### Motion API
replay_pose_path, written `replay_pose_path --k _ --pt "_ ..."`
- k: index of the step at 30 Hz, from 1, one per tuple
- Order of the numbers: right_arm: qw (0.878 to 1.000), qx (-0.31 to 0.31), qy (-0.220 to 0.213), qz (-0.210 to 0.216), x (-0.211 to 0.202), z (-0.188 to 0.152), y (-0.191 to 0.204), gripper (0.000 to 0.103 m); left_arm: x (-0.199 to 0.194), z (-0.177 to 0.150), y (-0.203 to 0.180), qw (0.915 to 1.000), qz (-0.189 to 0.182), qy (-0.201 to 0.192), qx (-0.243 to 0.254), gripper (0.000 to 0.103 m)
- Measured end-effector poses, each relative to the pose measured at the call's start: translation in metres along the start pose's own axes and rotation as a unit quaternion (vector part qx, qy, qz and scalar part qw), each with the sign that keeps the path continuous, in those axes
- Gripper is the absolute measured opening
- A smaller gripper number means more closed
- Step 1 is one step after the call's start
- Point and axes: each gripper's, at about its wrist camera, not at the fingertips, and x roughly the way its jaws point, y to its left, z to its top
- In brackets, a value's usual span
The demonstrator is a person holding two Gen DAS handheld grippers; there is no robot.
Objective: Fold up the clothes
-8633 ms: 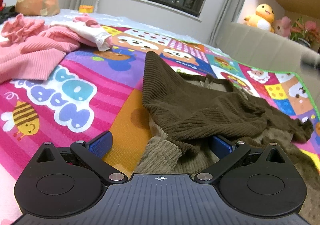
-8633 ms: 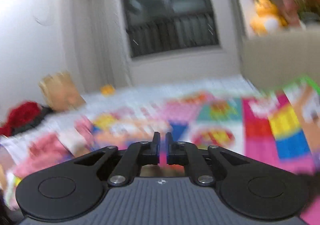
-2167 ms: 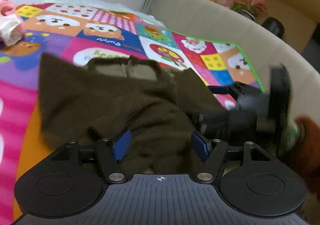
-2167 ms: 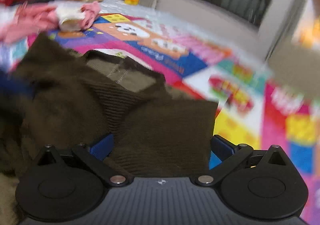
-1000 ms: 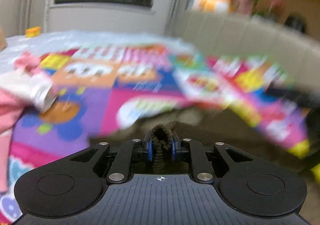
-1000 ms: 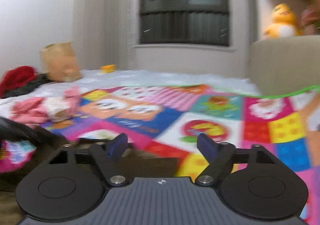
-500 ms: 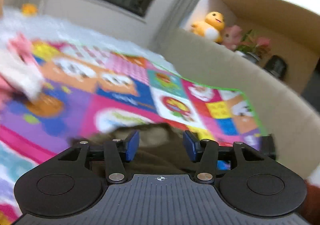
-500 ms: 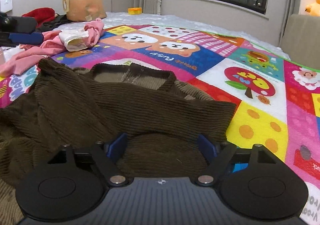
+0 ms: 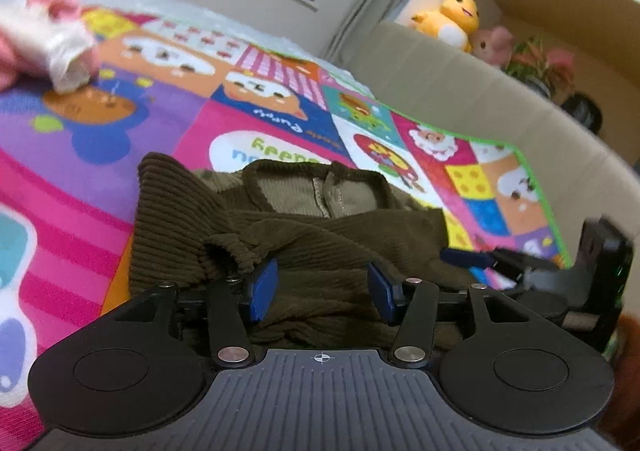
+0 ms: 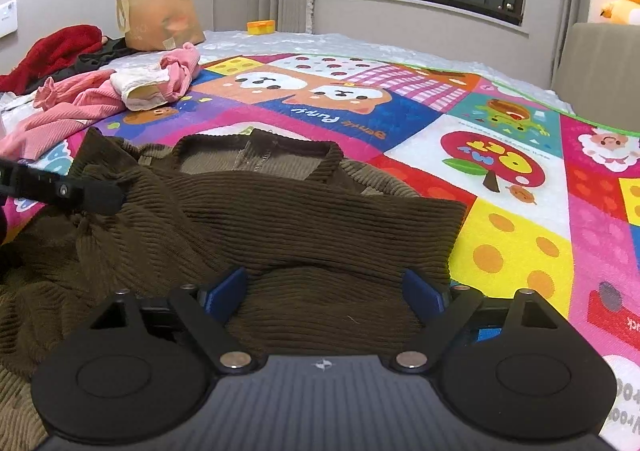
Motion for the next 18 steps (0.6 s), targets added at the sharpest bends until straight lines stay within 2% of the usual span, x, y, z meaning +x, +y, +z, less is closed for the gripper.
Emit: replay_pose_path --k 3,8,9,11,13,15,16,18 --pt "1.000 0.002 0.000 0.000 0.000 0.000 -0.001 0.088 0.001 -0.001 -0.012 0.9994 0.013 -0.002 0.033 0.064" --pt "1.000 0.008 -0.002 0.001 -0.008 0.008 -0.004 0.089 0.001 -0.003 -0.016 0.9988 0.020 -0.004 0.045 0.064" --pt "1.000 0.008 -0.016 0.001 -0.015 0.013 -0.006 0.090 0.001 -0.003 -0.017 0.9987 0.020 -0.005 0.045 0.064" --pt "0.999 0.008 -0.052 -0.010 -0.026 0.024 -0.011 0.099 0.000 -0.004 -0.016 0.9987 0.020 -0.006 0.046 0.065" --pt "0.997 0.012 -0.072 -0.036 -0.027 0.034 -0.019 0.099 0.000 -0.004 -0.016 0.9988 0.016 -0.006 0.045 0.067" --pt "0.997 0.008 -0.054 -0.057 -0.013 0.036 -0.028 0.095 0.000 -0.004 -0.015 0.9989 0.015 -0.006 0.043 0.067" --pt "0.997 0.000 -0.035 -0.068 -0.001 0.034 -0.030 0.088 0.000 -0.003 -0.015 0.9990 0.015 -0.006 0.043 0.067" --pt "0.997 0.002 0.004 -0.075 0.023 0.024 -0.037 0.086 0.000 -0.003 -0.015 0.9990 0.013 -0.006 0.043 0.067"
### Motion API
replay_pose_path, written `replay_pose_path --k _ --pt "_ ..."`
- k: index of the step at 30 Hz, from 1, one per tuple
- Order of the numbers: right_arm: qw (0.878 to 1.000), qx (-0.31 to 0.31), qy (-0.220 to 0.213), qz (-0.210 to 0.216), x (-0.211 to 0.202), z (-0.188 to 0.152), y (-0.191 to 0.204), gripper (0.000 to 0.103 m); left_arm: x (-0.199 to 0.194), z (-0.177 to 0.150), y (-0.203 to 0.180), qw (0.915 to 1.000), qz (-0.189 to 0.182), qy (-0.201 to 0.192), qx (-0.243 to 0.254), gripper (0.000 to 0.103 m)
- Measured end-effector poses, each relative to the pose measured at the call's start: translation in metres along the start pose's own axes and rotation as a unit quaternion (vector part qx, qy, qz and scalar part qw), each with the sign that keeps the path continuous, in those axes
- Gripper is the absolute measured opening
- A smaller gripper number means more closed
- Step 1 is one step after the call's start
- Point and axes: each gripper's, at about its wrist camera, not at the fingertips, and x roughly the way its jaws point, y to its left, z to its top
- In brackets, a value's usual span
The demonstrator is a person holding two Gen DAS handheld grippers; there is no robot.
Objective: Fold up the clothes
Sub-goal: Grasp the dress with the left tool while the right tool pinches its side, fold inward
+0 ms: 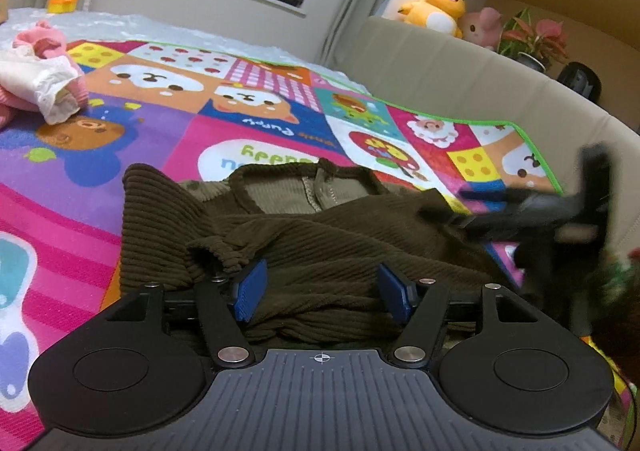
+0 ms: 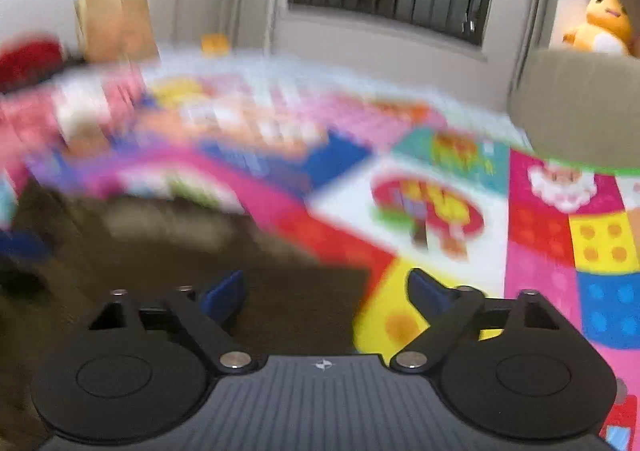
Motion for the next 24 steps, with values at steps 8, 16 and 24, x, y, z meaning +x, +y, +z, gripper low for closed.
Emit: replay_pose_path --k 8,16,24 --pt "0.998 0.049 0.018 0.016 0.008 -0.004 -0.015 0.092 -0.006 0.002 0.002 0.9996 -0.026 -0.002 -0.009 0.082" --pt "0.987 0.137 -0.007 0.090 -0.014 0.020 -0.055 0.092 -0.055 0.051 0.038 0.9948 -0.008 -0.004 -0.102 0.095" --pt "0.980 0.155 0.044 0.114 0.037 0.025 -0.052 0.083 -0.002 0.049 0.083 0.9843 0.036 0.053 -0.165 0.089"
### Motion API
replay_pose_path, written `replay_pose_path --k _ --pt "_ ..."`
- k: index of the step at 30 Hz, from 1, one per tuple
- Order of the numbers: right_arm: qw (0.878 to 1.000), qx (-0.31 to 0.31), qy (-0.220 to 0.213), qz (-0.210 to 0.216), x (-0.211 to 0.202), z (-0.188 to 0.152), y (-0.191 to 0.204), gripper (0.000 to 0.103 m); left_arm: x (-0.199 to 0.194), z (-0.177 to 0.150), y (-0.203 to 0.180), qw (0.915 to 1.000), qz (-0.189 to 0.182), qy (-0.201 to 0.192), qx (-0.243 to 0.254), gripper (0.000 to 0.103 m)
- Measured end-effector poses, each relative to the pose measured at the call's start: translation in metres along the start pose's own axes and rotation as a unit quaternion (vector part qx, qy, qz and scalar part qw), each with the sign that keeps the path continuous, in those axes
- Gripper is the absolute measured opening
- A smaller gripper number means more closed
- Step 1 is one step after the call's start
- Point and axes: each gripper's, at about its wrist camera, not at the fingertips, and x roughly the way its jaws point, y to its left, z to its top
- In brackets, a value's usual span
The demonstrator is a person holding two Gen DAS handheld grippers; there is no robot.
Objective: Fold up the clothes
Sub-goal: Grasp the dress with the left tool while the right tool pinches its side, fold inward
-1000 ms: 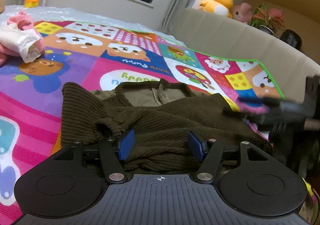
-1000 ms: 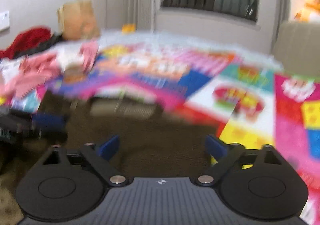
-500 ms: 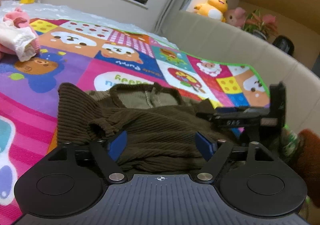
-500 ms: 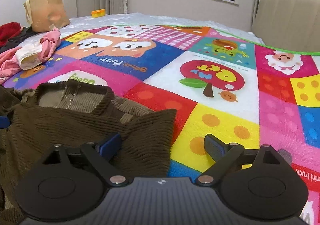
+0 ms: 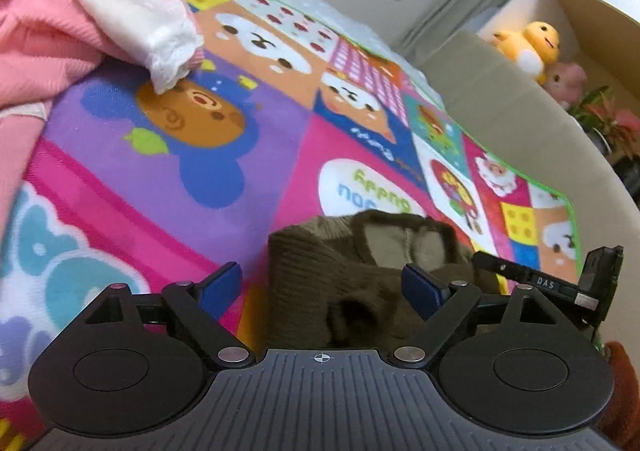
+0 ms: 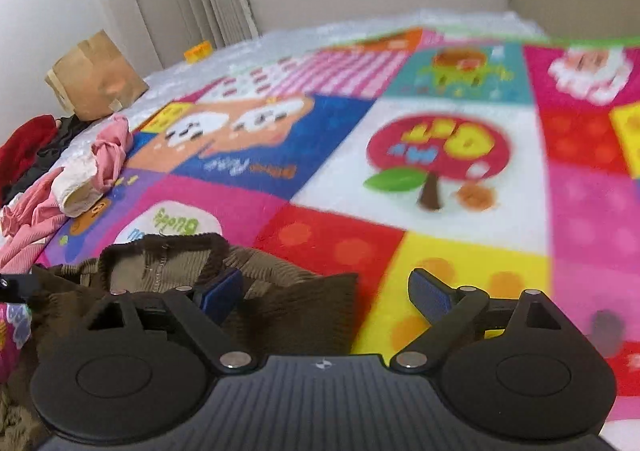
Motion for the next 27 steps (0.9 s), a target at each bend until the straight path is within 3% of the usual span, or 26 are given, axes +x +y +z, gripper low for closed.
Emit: replay_pose_path --k 1,2,3,4,6,9,13,16,20,22,25,27 --pt "1.000 -0.011 0.002 0.000 0.004 0.000 0.005 0.073 0.002 -0.002 -0.001 0.9999 0.003 -0.007 0.010 0.084" --pt "1.000 -0.027 0.002 -0.004 0.006 -0.001 0.011 0.052 0.004 -0.003 -0.005 0.9996 0.009 -0.007 0.025 0.062" --pt "0.999 -0.034 0.003 0.006 0.004 -0.002 0.014 0.040 0.007 -0.003 -0.009 0.9991 0.016 -0.006 0.040 0.034" --pt "0.999 -0.035 0.006 0.023 0.000 -0.002 0.016 0.015 0.006 -0.004 -0.011 0.9990 0.011 -0.001 0.043 0.026" --pt "0.999 -0.032 -0.005 0.043 -0.021 -0.003 0.021 0.013 0.000 -0.005 -0.018 0.9985 0.000 -0.001 0.054 0.018" --pt "0.996 -0.049 -0.038 0.056 -0.068 -0.009 0.029 0.013 -0.038 -0.009 -0.043 0.9959 -0.023 -0.025 0.084 0.017" --pt "0.993 -0.061 -0.066 0.079 -0.140 -0.028 0.034 0.013 -0.092 -0.031 -0.080 0.9869 -0.017 -0.046 0.153 0.016" --pt "0.992 -0.067 -0.066 0.085 -0.179 -0.055 0.034 0.013 -0.118 -0.066 -0.090 0.9840 -0.003 -0.039 0.174 0.016" --pt "0.992 -0.101 -0.036 0.067 -0.200 -0.106 0.038 0.013 -0.142 -0.114 -0.092 0.9832 0.011 -0.017 0.181 0.017" --pt "0.990 -0.131 -0.018 0.048 -0.205 -0.132 0.043 0.014 -0.146 -0.137 -0.083 0.9846 0.011 0.005 0.174 0.022" --pt "0.980 -0.197 0.002 0.004 -0.215 -0.165 0.052 0.024 -0.152 -0.160 -0.069 0.9863 0.007 0.035 0.161 0.035" --pt "0.979 -0.205 0.010 -0.004 -0.227 -0.179 0.049 0.032 -0.160 -0.169 -0.060 0.9877 -0.002 0.045 0.150 0.049"
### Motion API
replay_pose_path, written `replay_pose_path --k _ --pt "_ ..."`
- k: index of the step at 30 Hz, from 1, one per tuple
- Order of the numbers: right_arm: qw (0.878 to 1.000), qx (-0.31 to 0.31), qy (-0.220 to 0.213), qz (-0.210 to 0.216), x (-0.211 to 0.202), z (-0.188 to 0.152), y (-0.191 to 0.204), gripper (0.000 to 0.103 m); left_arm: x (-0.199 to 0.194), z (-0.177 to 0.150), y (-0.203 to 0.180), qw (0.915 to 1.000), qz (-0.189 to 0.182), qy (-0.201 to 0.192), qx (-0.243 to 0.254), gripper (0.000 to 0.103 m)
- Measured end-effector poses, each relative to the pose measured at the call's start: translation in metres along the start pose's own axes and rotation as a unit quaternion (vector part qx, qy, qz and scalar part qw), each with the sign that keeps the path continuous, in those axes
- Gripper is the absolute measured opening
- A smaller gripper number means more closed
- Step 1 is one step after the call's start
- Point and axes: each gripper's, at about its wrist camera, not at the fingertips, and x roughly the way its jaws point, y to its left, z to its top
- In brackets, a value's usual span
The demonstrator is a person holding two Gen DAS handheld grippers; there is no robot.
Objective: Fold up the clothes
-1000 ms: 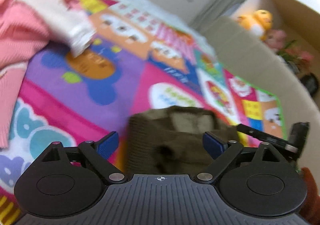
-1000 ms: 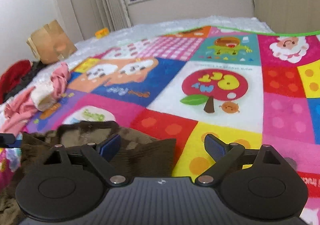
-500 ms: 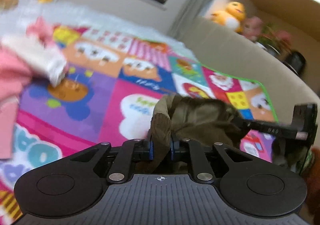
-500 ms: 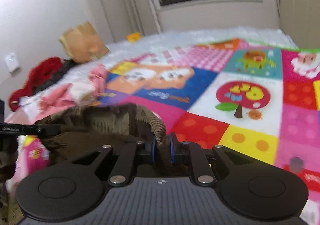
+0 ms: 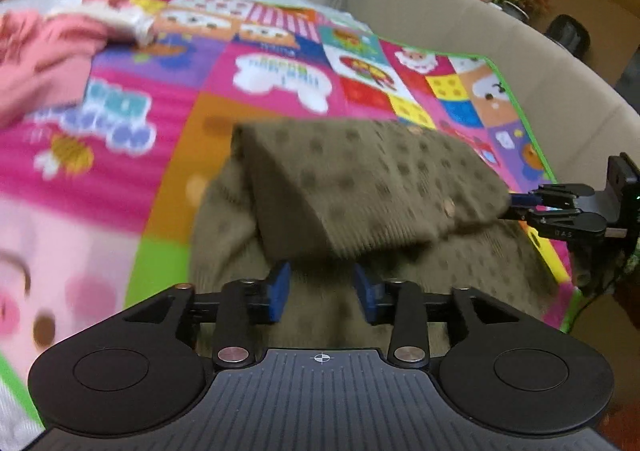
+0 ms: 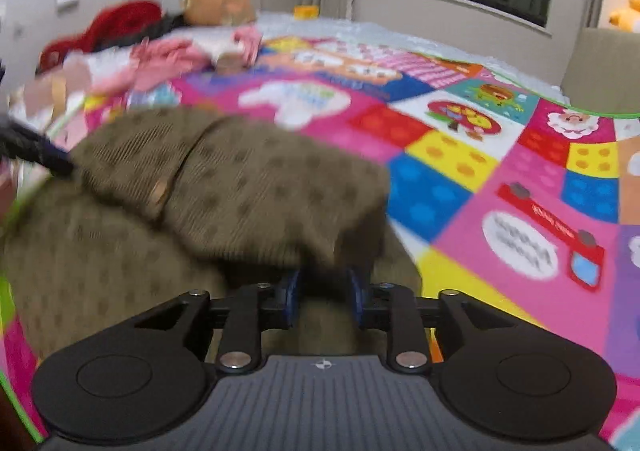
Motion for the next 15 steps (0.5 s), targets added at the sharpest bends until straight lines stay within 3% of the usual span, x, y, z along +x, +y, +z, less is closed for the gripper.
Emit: replay_pose_path --k 2,4,6,7,9,12,14,15 --pt "1.000 0.017 -0.005 0.007 -0.013 -0.007 -0.007 0.052 -0.011 -0.003 0.008 0.9995 -0.021 -0.011 -0.021 0.059" --pt "0.999 0.046 -0.021 0.015 -0.028 -0.010 -0.016 0.062 -0.024 -0.003 0.018 0.9970 -0.050 -0.031 -0.050 0.067" --pt "0.995 0.089 -0.044 0.031 -0.037 -0.005 -0.028 0.067 -0.033 0.003 0.025 0.9912 -0.076 -0.061 -0.090 0.081" --pt "0.991 0.114 -0.058 0.041 -0.040 -0.001 -0.034 0.071 -0.034 0.008 0.028 0.9880 -0.085 -0.071 -0.107 0.082" --pt "0.981 0.165 -0.082 0.056 -0.038 0.009 -0.045 0.074 -0.028 0.020 0.035 0.9792 -0.095 -0.086 -0.157 0.084" --pt "0.971 0.210 -0.101 0.053 -0.019 0.023 -0.052 0.074 -0.004 0.034 0.039 0.9697 -0.084 -0.077 -0.216 0.084" --pt "0.966 0.229 -0.109 0.047 -0.003 0.031 -0.053 0.074 0.015 0.040 0.037 0.9732 -0.061 -0.067 -0.212 0.084" --pt "0.970 0.217 -0.103 0.037 0.008 0.034 -0.049 0.074 0.025 0.043 0.034 0.9759 -0.049 -0.061 -0.204 0.080"
